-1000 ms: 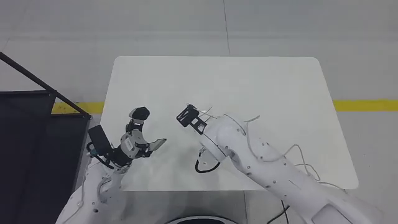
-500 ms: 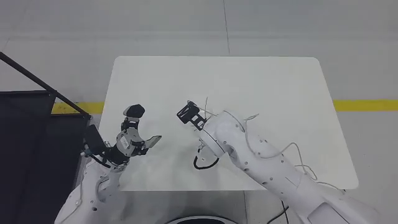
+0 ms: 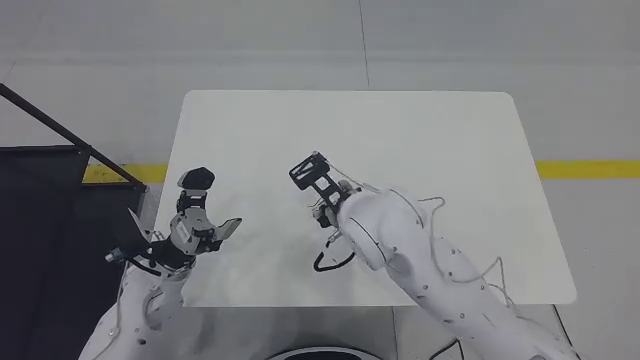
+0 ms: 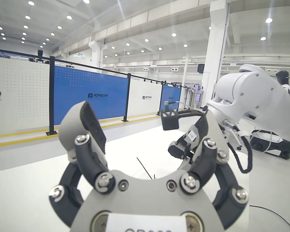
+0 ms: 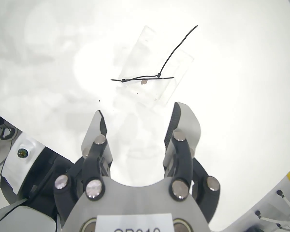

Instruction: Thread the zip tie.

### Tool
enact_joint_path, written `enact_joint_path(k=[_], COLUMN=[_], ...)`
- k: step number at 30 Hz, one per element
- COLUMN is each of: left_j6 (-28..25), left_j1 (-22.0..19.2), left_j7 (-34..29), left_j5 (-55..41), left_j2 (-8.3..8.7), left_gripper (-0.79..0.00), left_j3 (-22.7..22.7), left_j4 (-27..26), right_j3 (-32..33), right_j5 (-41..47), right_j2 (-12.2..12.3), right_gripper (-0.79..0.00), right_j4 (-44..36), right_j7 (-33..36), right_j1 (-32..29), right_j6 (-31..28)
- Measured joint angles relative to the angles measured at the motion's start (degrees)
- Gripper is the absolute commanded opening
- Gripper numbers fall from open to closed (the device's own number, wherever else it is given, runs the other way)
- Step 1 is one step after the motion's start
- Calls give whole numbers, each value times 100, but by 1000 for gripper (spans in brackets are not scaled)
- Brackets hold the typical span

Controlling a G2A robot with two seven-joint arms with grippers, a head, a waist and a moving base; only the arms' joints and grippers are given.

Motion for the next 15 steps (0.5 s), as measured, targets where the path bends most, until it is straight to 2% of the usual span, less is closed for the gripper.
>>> enact_joint_path(k=[3,6,10,15], left_j6=[-1,-1,-1,-1], left_j1=[-1,-1,-1,-1], left_j7=[-2,-3,-3,-2], left_j5=[0,0,1,1], left_j2=[0,0,0,0], left_gripper=[0,0,0,0], left_j3=[1,1,1,1], left_j4=[1,2,2,2], right_j3=[423,860,1515,2305], right_j5=[-218,-451,-335,-53], right_j2=[130,253,403,549], right_gripper=[0,0,0,0], right_j4=[-715,-1458,-2259,-2759], right_j7=[-504,-1397,-3028,-4764], right_j1=[-630,-1396,-2566,-3804], right_j6=[-31,-92,-462,-1206])
